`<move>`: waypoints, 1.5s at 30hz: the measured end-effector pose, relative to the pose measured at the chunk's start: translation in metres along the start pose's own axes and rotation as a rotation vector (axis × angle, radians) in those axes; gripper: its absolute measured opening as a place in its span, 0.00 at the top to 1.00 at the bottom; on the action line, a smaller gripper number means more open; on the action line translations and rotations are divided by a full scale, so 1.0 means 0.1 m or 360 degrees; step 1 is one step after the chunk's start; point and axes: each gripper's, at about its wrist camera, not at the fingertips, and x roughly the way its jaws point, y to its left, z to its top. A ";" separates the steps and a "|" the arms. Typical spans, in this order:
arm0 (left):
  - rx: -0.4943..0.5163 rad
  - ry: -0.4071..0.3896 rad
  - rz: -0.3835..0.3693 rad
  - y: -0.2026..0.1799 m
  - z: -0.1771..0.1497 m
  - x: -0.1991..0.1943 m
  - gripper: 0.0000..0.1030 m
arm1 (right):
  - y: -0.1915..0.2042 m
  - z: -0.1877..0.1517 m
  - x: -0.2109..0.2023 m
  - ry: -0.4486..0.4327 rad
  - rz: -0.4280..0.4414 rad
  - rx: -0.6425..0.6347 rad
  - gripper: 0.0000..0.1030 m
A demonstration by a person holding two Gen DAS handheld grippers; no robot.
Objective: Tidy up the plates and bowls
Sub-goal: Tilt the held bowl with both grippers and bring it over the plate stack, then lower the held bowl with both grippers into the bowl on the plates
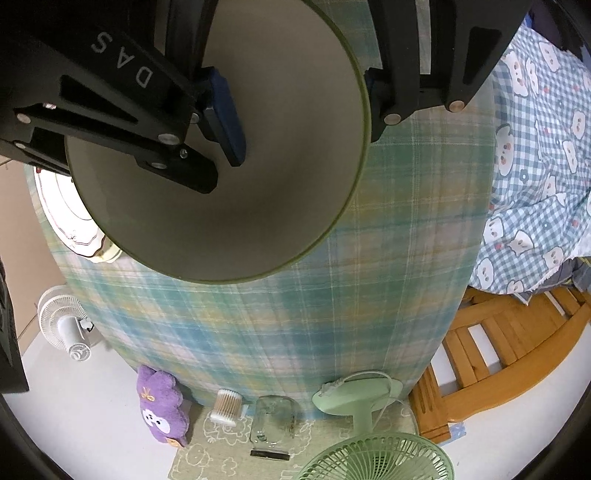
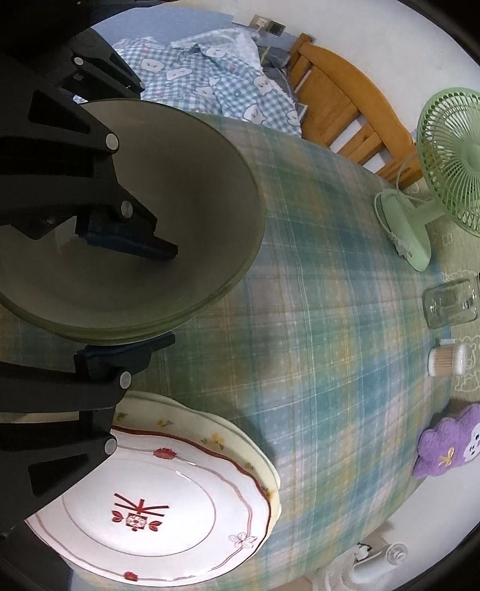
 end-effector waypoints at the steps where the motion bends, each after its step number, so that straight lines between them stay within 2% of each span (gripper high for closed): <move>1: 0.0000 0.0003 -0.0005 0.01 0.00 -0.01 0.49 | 0.02 -0.01 -0.01 -0.0002 -0.0014 0.0000 0.58; 15: 0.0029 -0.0002 -0.0036 -0.02 -0.03 -0.16 0.49 | 0.06 -0.08 -0.20 -0.0040 -0.0067 0.0063 0.58; 27: 0.0062 -0.0072 -0.0020 -0.18 0.07 -0.41 0.49 | -0.02 -0.02 -0.52 -0.0119 -0.0052 0.0068 0.58; 33: 0.0050 -0.0102 -0.0002 -0.37 0.12 -0.52 0.49 | -0.15 0.03 -0.68 -0.0148 -0.0041 0.0039 0.58; 45: 0.0022 -0.0162 0.0017 -0.92 0.22 -0.62 0.49 | -0.65 0.14 -1.00 -0.0197 -0.0031 -0.0003 0.57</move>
